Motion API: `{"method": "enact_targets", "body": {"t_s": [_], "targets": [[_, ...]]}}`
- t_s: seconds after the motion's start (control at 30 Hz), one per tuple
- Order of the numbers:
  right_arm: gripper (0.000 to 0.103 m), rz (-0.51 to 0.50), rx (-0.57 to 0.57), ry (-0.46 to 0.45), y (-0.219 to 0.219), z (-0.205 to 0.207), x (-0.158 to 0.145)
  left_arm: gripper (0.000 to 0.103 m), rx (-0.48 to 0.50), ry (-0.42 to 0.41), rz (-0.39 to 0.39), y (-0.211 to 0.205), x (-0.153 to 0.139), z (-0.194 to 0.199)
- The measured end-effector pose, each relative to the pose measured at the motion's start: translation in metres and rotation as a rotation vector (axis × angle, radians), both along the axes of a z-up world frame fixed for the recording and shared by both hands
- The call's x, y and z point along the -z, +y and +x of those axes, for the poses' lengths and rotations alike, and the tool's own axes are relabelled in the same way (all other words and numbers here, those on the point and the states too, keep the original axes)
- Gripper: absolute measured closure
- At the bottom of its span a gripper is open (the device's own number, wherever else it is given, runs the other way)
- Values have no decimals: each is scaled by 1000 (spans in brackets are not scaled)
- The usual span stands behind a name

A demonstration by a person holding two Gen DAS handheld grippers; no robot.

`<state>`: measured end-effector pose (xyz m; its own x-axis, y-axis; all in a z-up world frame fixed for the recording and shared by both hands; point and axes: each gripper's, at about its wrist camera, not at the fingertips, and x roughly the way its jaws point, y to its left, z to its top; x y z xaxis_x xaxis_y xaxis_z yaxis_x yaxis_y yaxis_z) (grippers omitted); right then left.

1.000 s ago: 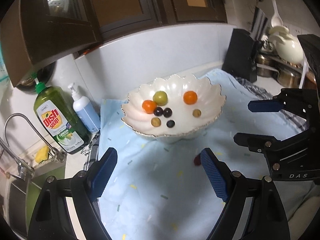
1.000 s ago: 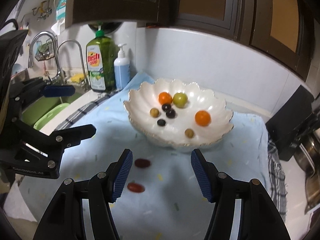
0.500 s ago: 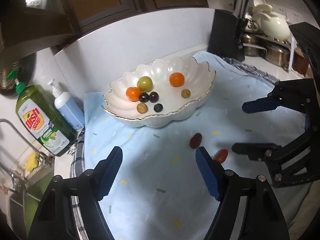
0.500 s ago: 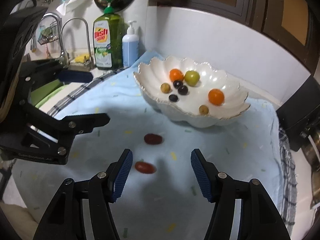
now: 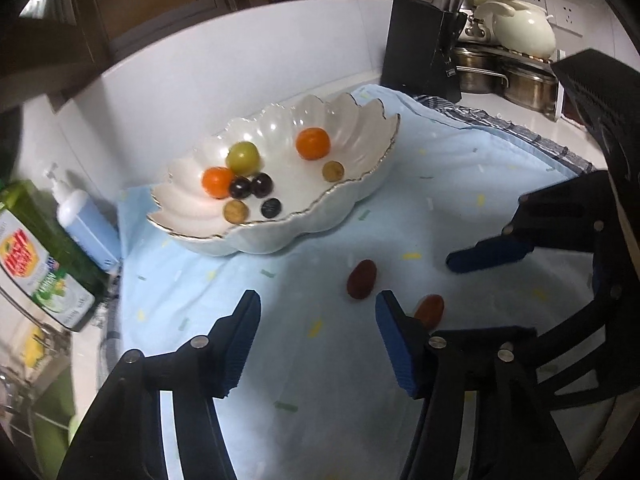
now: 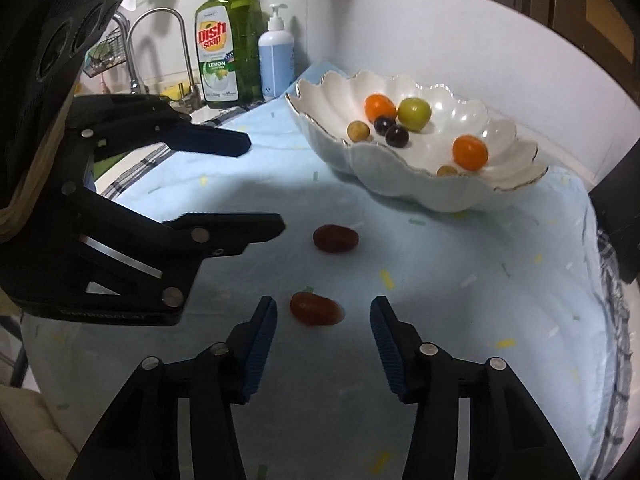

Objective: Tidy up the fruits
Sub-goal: 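Grasp one red date with the left tool while the right tool grasps the other date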

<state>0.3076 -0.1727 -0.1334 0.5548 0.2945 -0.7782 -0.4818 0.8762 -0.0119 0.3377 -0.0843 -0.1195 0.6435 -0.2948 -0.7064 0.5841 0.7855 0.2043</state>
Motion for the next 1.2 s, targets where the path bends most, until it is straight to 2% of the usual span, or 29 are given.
{"method": "enact_targets", "body": {"t_s": [0.43,0.6,0.9,1.03,1.2], "targets": [[70,57,-9,63,0,10,13,58,4,98,-47,-18,24,22],[75,67,-2,62,-3,12,14,68,7,136,-67,-24,28,29],[76,84,-1,65,-4,13,13,83,15,174,-71,-28,34,34],[76,89,3,59,-5,15,11,85,9,153,-56,-29,32,31],[76,91,17,48,-9,14,7,86,-49,128,-47,-26,24,23]]}}
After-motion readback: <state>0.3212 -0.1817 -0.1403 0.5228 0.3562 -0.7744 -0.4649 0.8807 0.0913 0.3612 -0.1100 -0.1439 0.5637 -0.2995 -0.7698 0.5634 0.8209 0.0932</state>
